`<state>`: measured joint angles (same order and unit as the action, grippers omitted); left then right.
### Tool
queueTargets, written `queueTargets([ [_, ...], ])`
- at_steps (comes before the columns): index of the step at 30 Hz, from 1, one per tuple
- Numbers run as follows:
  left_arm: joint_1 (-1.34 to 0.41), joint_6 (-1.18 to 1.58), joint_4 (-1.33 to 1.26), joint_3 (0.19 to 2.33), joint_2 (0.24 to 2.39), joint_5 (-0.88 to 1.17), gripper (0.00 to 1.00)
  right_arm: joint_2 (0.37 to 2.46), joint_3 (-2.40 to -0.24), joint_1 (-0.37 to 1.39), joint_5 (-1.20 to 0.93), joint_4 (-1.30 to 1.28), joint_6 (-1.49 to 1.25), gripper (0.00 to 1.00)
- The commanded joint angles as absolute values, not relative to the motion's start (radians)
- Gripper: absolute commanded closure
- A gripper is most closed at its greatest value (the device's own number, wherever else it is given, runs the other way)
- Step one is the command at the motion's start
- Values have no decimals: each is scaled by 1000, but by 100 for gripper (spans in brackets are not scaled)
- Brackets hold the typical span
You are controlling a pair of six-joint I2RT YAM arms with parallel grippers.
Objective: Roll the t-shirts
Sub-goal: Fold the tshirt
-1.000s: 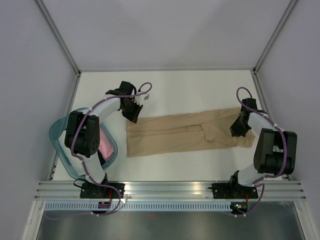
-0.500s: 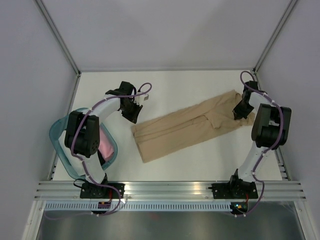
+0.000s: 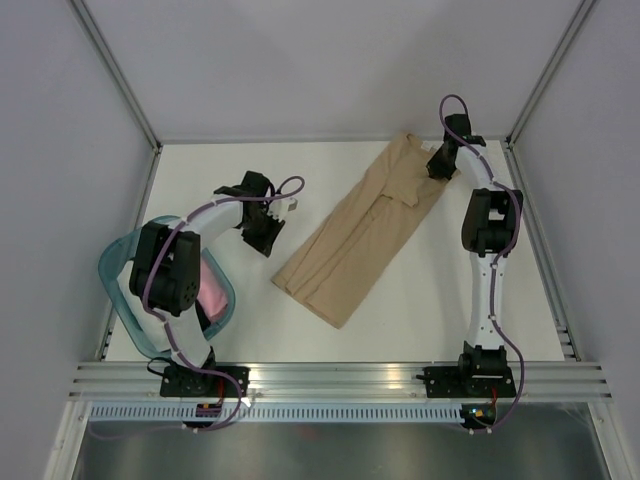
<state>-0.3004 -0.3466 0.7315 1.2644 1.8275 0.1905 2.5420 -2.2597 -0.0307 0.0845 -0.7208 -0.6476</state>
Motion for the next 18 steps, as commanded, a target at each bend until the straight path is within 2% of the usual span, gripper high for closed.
queueTargets([
  [1, -318, -334, 739, 1238, 1798, 170, 72, 2617, -2292, -9, 5, -715, -765, 100],
  [6, -344, -328, 733, 1206, 1802, 183, 68, 2556, -2338, -6, -17, -651, -747, 99],
  [12, -367, -321, 712, 1203, 1819, 181, 62, 2399, -2330, -34, -54, -574, -681, 74],
  [18, -365, -321, 696, 1204, 1836, 184, 60, 2254, -2077, -101, -37, -541, -669, 61],
])
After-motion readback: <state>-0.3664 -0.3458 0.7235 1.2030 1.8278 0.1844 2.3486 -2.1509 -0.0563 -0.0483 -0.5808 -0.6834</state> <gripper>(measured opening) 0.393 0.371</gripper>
